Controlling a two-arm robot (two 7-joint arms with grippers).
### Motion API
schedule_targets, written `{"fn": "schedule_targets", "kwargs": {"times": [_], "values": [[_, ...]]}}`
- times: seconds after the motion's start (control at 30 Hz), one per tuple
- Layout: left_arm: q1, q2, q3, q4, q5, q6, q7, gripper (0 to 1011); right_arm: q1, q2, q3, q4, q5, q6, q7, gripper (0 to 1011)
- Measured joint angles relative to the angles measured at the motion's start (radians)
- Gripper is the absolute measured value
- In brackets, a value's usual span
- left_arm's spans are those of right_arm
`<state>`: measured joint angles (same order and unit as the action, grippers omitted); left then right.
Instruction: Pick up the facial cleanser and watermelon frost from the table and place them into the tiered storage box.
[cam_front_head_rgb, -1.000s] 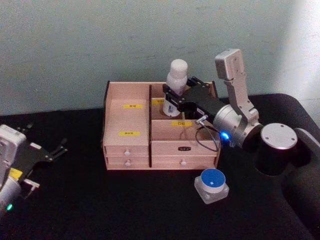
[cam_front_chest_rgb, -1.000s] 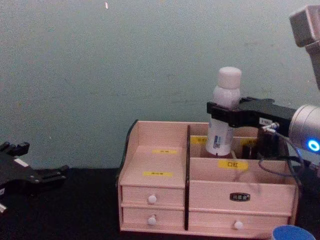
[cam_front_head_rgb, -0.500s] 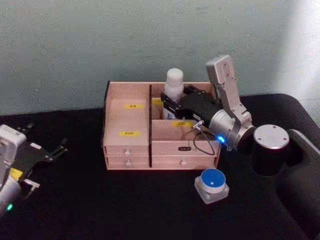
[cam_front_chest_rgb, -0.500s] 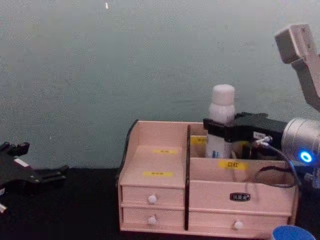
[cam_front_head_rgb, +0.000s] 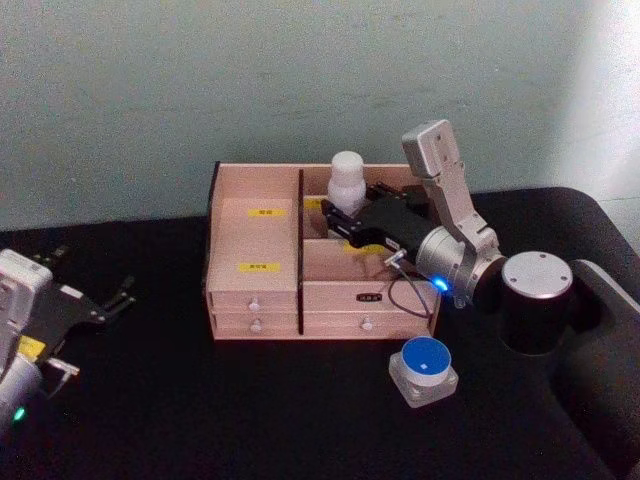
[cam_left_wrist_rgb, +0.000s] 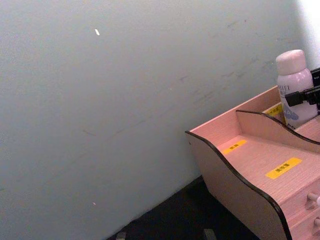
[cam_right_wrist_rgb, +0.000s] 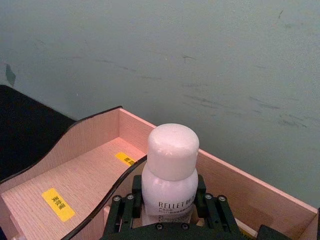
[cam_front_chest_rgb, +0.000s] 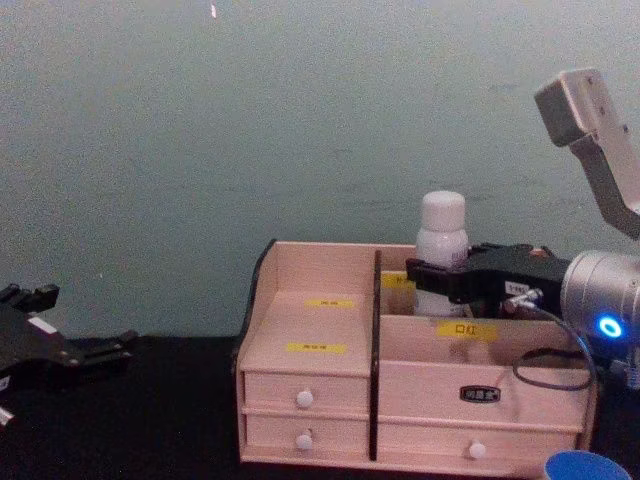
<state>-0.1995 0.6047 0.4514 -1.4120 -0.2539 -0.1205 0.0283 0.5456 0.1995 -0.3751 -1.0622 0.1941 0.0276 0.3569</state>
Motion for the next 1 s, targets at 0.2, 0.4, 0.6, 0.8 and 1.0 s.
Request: {"fn": "schedule_targets", "kwargs": {"times": [0.2, 0.4, 0.6, 0.8, 1.0], "values": [[0.000, 0.000, 0.000, 0.000, 0.000, 0.000, 0.000, 1001, 0.000, -0.001, 0.001, 0.000, -0.002, 0.001, 0.000, 594], [0.000, 0.000, 0.000, 0.000, 0.000, 0.000, 0.000, 1001, -0.001, -0.001, 0.001, 0.000, -0.002, 0.001, -0.001, 594], [0.000, 0.000, 0.000, 0.000, 0.000, 0.000, 0.000, 1001, -0.001, 0.000, 0.001, 0.000, -0.001, 0.001, -0.001, 664], [0.000, 0.000, 0.000, 0.000, 0.000, 0.000, 0.000, 1001, -0.002, 0.000, 0.000, 0.000, -0.001, 0.001, -0.001, 818], [0.000, 0.000, 0.000, 0.000, 0.000, 0.000, 0.000, 1001, -0.002, 0.001, 0.000, -0.001, -0.001, 0.001, -0.001, 997]]}}
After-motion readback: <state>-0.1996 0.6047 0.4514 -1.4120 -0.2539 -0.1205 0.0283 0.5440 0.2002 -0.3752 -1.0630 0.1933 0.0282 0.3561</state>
